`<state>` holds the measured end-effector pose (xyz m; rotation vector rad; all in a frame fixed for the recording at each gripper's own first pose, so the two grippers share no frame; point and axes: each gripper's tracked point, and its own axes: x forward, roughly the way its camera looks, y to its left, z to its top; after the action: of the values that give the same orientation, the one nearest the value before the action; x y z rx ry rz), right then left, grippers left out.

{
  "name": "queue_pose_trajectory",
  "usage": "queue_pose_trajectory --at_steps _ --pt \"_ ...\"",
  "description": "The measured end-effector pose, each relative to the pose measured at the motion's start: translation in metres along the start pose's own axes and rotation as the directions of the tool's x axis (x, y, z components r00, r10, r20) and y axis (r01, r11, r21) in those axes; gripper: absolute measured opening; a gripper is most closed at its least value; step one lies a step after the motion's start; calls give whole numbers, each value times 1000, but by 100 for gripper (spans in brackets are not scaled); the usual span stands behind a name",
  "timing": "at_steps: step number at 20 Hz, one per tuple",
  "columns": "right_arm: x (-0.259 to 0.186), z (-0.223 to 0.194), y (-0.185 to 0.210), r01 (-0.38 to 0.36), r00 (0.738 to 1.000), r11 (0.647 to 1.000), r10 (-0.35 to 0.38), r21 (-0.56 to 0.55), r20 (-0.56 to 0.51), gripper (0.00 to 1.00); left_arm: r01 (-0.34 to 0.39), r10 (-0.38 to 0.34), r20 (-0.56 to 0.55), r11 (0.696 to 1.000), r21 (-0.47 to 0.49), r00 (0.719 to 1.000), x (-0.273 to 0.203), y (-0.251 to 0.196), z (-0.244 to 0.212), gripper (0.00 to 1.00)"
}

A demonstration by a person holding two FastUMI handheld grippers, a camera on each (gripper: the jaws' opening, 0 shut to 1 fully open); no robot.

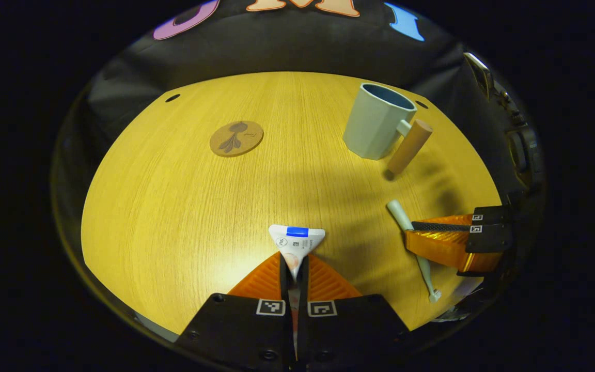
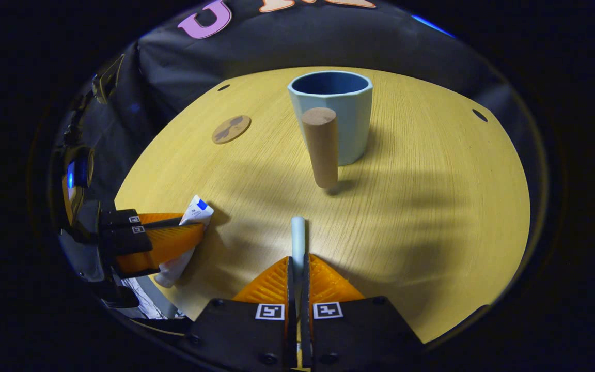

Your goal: Put the toothbrush and toothpaste on the desktop into the cup, then pick up the cup and place it on the coaster on the desktop.

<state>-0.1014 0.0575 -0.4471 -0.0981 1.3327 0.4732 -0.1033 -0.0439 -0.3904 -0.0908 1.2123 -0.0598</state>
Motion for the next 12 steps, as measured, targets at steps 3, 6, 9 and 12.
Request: queue_pose_trajectory --at_steps 3,6,9,12 --pt "-13 19 11 -35 996 999 34 10 78 6 61 -60 12 998 -11 998 -8 -4 0 1" --pt "-36 50 21 -73 980 997 65 32 187 6 89 -90 43 996 24 995 -13 -4 5 1" --pt "-61 84 28 -104 954 993 86 48 287 6 107 -108 27 993 43 994 -14 -5 2 1" --pt "-81 116 38 -150 921 987 118 59 372 6 121 -122 27 992 45 992 -15 -6 0 1"
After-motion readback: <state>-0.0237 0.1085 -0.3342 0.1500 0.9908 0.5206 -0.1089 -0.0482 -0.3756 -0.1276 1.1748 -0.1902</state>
